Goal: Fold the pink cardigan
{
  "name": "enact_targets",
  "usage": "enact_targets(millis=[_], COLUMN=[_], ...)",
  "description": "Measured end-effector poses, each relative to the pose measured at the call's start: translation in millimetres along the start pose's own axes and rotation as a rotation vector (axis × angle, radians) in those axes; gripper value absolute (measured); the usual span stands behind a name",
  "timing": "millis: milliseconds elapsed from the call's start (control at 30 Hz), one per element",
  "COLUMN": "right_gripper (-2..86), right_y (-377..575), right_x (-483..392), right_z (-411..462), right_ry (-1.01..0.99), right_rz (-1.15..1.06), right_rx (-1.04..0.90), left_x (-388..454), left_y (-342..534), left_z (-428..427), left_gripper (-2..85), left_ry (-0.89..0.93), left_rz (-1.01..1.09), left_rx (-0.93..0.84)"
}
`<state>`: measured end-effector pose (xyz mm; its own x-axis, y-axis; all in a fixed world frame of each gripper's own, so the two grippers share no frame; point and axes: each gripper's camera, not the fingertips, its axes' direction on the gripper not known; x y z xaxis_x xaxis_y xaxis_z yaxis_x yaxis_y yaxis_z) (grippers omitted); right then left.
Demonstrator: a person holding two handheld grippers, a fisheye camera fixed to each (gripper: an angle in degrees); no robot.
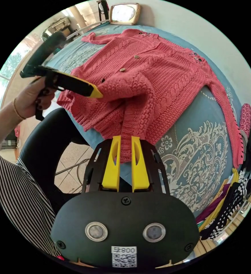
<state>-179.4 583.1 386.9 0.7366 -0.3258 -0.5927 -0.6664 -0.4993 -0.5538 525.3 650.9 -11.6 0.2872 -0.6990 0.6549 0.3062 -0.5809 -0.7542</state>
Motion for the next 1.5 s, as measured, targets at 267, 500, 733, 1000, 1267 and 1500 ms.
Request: enact_targets(millis=[267, 500, 733, 1000, 1267, 1500], right_gripper=[0.3, 0.2, 0.8, 5.2, 4.7, 4.3], right_y=[20, 42, 63, 74, 72, 66], right_x=[9, 64, 85, 100, 116, 126], right_z=[-21, -22, -29, -8, 4, -4], right_ry=[-0.056, -0.286, -0.325, -0.376, -0.438, -0.438], right_rz=[-0.091, 0.042, 0.205, 0.318, 0.353, 0.365], right_rx=[0.042, 0.048, 0.144, 0.096, 0.078, 0.091], left_x=[-9, -23, 10, 46, 35, 23], left_y=[34, 62, 106, 108, 162, 186], left_z=[-21, -2, -20, 55, 14, 1], left_gripper=[1.9, 2.8, 7.0, 6.2, 2.2, 0.8], left_ry=[0.213, 0.149, -0.202, -0.666, -0.680, -0.590], left_rz=[-0.055, -0.141, -0.099, 0.094, -0.093, -0.177], left_rx=[0.093, 0.068, 0.076, -0.218, -0.082, 0.009])
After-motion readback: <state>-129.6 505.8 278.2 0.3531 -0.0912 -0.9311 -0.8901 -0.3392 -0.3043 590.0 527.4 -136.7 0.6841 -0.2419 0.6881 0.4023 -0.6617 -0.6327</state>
